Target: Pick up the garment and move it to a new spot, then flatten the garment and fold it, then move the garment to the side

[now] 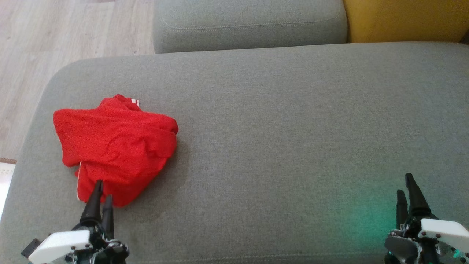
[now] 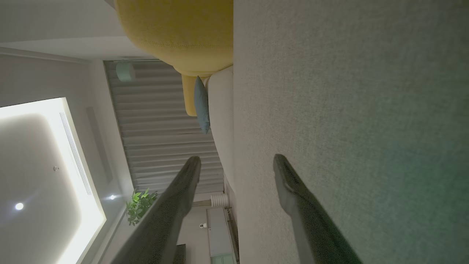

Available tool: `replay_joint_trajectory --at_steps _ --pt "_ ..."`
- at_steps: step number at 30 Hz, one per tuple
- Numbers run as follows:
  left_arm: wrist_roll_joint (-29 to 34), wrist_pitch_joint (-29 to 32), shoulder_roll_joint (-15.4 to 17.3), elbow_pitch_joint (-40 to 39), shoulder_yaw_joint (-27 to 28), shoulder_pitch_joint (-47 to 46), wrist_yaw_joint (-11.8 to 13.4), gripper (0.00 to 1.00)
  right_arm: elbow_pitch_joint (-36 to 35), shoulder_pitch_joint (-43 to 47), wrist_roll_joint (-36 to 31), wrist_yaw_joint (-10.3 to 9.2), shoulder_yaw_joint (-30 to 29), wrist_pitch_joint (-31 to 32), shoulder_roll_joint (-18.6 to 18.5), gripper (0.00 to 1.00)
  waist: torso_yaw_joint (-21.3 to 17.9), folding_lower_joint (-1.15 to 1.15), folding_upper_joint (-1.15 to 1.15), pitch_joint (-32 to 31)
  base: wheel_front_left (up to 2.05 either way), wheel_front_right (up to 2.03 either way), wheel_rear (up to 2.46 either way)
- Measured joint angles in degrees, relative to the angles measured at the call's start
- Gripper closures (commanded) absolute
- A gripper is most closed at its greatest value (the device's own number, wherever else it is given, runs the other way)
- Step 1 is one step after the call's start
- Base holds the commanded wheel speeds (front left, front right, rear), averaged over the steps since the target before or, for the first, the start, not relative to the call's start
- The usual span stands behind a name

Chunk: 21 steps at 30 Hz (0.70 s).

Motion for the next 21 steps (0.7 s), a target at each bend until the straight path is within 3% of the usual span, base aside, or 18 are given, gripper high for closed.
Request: replay_joint_trajectory --at_steps 12,21 --pt "2.11 -1.98 0.0 -0.94 0.69 0.01 -0.01 0.0 -0.52 -0.07 -5.53 0.0 0.24 -1.91 0.0 0.0 0.04 0.0 0.0 -0.18 0.0 0.0 0.0" --pt "7.8 -3.52 0.02 -3.02 2.54 -0.37 0.62 0.0 -2.87 -0.84 -15.59 0.0 -0.46 -3.36 0.0 0.0 0.09 0.0 0.0 -0.26 0.0 0.0 0.0"
